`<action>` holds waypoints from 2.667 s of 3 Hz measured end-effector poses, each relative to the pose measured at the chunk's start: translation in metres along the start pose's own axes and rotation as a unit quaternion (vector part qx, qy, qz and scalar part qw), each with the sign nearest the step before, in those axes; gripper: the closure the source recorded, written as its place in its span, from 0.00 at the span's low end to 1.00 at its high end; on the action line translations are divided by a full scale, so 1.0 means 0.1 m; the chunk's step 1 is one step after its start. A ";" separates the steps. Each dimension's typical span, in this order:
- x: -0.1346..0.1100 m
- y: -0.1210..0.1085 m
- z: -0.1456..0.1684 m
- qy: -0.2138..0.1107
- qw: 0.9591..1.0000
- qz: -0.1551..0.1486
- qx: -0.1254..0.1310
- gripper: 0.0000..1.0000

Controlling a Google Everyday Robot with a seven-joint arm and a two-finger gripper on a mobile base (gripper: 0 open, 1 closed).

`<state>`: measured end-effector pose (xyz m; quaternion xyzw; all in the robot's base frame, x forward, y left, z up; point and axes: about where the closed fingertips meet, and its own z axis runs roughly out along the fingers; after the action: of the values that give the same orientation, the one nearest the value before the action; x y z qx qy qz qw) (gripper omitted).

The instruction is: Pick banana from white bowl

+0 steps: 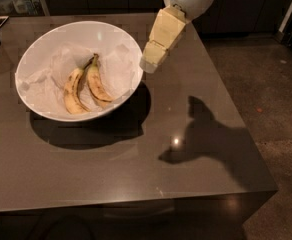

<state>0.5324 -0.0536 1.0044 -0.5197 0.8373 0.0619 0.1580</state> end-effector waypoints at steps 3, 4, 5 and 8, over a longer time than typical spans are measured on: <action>-0.27 0.20 0.13 0.014 0.999 -0.004 0.035 0.00; -0.37 0.21 0.32 0.044 0.998 -0.007 0.033 0.00; -0.44 0.19 0.33 0.033 0.999 -0.009 0.037 0.00; -0.86 0.68 0.87 0.038 0.997 -0.055 -0.032 0.00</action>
Offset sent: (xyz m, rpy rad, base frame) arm -0.0241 0.0259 -0.0065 -0.1210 -0.0660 -0.0625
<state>0.5248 0.0738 0.9464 -0.5717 0.8104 0.0602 0.1130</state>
